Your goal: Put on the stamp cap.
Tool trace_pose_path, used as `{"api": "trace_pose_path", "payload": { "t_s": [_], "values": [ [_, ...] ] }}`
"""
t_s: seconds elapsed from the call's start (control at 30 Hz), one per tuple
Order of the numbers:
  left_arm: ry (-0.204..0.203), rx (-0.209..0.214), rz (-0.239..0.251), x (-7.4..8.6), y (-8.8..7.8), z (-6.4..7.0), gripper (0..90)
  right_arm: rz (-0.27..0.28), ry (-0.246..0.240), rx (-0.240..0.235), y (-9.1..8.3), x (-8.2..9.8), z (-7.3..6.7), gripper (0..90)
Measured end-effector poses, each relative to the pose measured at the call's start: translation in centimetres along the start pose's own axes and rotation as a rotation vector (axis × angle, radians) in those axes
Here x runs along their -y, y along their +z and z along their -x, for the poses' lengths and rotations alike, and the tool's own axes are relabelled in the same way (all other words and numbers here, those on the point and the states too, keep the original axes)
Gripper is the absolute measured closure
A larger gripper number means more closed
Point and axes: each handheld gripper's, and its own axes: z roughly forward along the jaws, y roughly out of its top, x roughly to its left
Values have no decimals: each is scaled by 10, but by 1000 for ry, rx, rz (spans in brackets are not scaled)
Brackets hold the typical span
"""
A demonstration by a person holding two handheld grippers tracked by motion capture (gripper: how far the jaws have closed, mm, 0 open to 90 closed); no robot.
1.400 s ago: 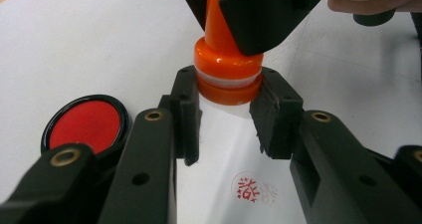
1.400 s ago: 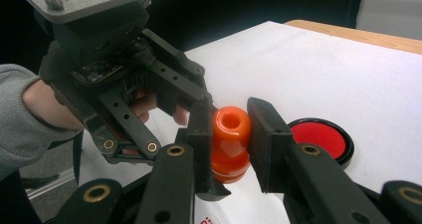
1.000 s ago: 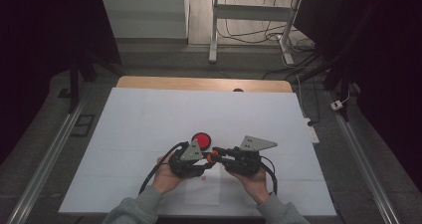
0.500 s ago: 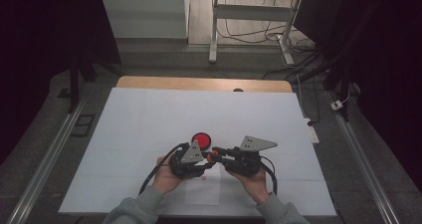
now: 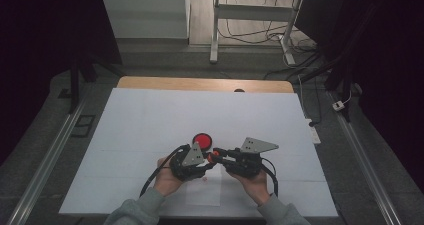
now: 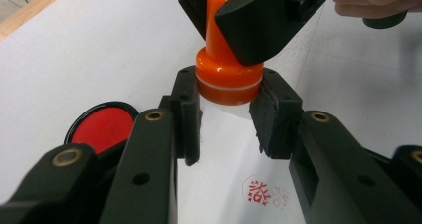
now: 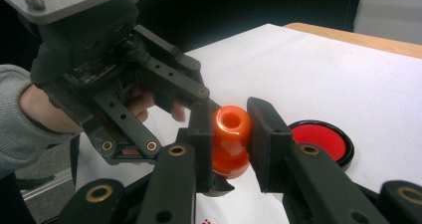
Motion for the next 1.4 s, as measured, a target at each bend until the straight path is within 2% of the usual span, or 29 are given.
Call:
{"api": "trace_pose_path", "payload": {
  "t_s": [0.3,0.53,1.03,1.4],
  "values": [
    [4,-9,-13,0,1,1,656,-11,-29,8,1,1,-2,738],
    [-2,7,-13,3,3,-1,654,-27,-24,11,3,2,-1,736],
    [-24,23,-7,3,3,-3,641,-19,-13,9,3,2,0,733],
    [-29,16,-13,3,3,-4,594,-18,-13,7,3,2,0,733]
  ]
}}
